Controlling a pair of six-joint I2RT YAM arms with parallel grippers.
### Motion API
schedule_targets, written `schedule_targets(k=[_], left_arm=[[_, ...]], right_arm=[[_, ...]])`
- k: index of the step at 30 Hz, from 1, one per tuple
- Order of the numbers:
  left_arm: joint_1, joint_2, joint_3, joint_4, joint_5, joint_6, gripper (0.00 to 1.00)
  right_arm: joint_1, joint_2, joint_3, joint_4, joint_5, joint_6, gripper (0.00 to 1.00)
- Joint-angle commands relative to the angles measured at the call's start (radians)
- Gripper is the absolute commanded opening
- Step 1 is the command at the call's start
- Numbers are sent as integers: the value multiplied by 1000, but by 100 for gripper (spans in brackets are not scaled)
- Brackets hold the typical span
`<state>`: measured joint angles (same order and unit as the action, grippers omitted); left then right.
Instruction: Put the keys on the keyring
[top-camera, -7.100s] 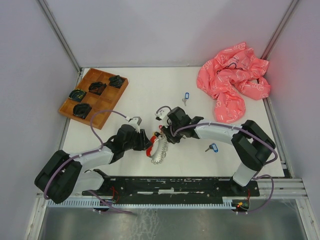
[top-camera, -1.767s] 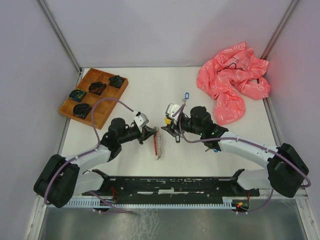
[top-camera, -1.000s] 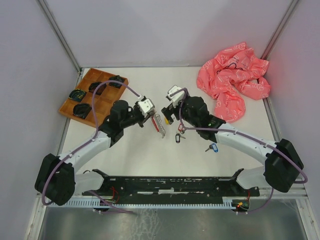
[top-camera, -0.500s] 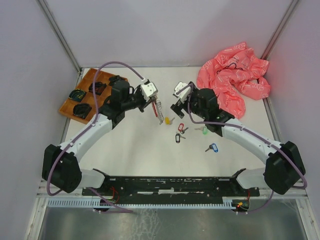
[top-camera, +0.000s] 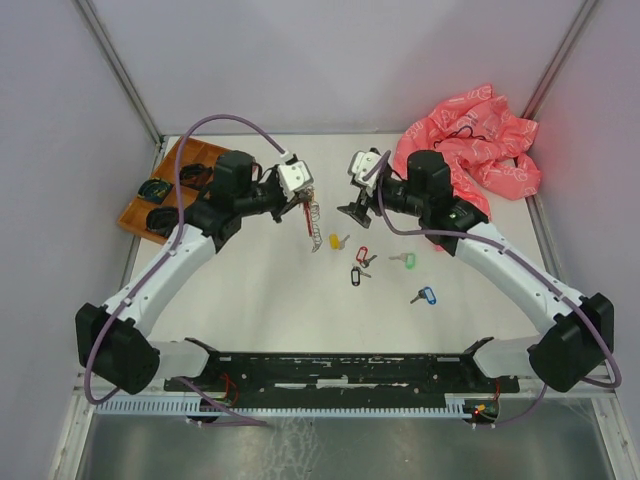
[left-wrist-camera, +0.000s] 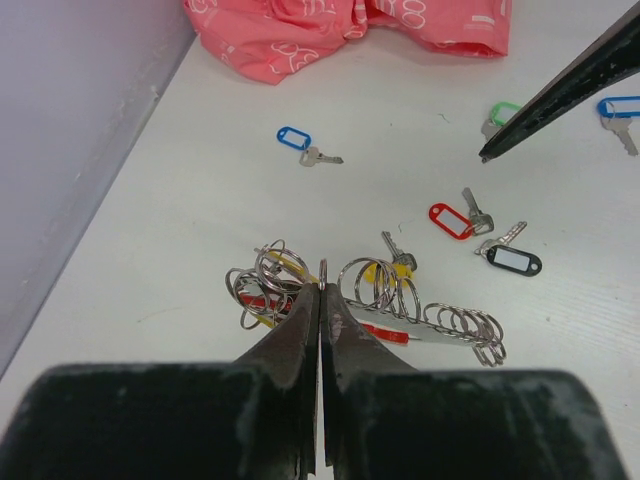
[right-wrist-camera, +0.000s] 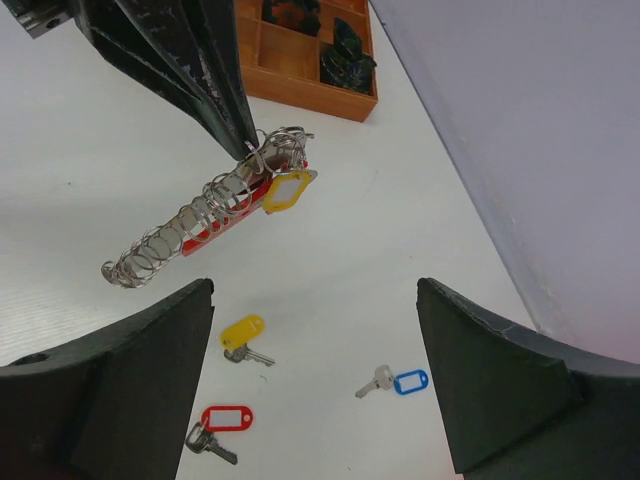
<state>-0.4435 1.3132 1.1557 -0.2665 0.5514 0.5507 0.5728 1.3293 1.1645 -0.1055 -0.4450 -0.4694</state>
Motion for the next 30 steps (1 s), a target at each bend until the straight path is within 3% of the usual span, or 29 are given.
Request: schedule_targets(k=[1,11,18,30], left_arm=[[2,-100,25,26,41,11,3],[-32,-194,-45,66,41,-4,3],[-58,-216,-65,75,47,-5,3],[-66,-223,-85,92,92,-20,3]], right_arm=[[-9,-7,67,-5,-208,9,90],[-9,77,186,8,-415,25,80],[-6,126,237,-7,-506,68,66],[39,175,285,-204,-476,-71,41]])
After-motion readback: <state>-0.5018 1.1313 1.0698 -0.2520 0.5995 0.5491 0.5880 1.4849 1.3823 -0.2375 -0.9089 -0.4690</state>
